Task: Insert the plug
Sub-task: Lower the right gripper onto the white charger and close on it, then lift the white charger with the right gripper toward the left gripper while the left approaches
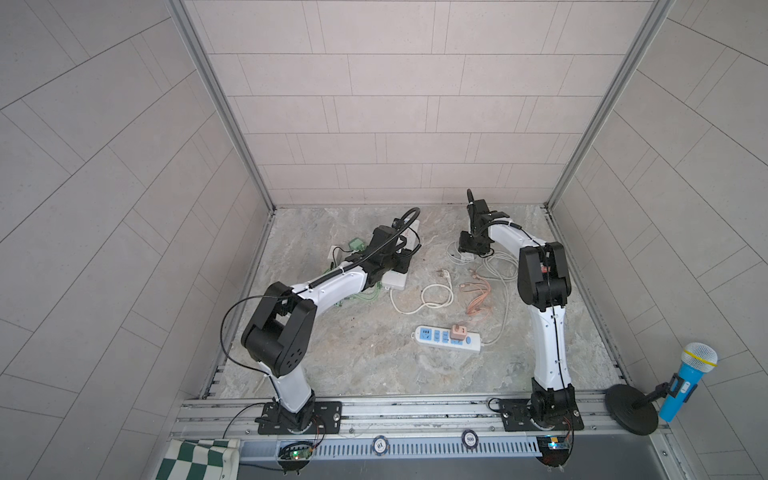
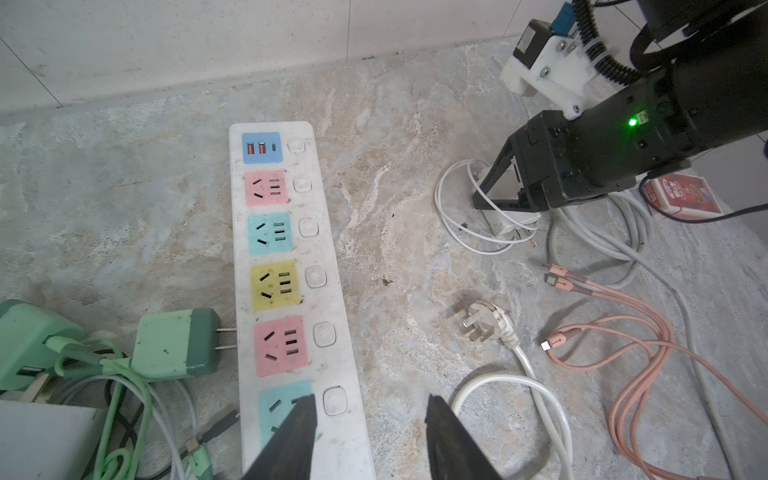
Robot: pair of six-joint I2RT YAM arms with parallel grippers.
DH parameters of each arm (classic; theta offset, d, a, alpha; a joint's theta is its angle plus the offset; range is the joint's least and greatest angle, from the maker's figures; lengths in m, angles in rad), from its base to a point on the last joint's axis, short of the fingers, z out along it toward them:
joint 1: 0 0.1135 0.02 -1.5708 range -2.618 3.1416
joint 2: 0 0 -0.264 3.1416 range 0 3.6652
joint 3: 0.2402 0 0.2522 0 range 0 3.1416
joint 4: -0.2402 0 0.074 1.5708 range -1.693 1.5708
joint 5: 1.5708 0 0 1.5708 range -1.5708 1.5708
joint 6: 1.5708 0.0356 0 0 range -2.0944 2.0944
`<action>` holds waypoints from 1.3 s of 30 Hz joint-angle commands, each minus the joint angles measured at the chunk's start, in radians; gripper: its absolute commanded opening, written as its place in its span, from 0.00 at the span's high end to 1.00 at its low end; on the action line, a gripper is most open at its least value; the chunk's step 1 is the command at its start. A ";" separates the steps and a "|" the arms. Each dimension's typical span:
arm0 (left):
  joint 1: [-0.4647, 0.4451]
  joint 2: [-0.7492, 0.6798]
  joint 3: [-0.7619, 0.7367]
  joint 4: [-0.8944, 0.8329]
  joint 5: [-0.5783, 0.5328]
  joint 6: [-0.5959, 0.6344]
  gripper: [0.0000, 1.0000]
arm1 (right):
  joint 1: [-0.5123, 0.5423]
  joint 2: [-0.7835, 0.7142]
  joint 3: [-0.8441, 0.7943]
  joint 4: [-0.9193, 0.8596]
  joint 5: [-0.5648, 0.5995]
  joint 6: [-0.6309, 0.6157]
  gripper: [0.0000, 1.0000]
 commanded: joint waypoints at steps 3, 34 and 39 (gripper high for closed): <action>0.004 -0.027 0.009 0.003 0.026 -0.006 0.51 | 0.027 -0.088 -0.056 0.023 0.086 -0.023 0.62; -0.137 0.090 0.152 0.208 0.249 -0.159 0.49 | 0.173 -0.678 -0.852 1.057 -0.014 0.028 0.70; -0.137 0.105 0.163 0.197 0.207 -0.158 0.49 | 0.175 -0.725 -0.881 1.069 -0.040 0.045 0.71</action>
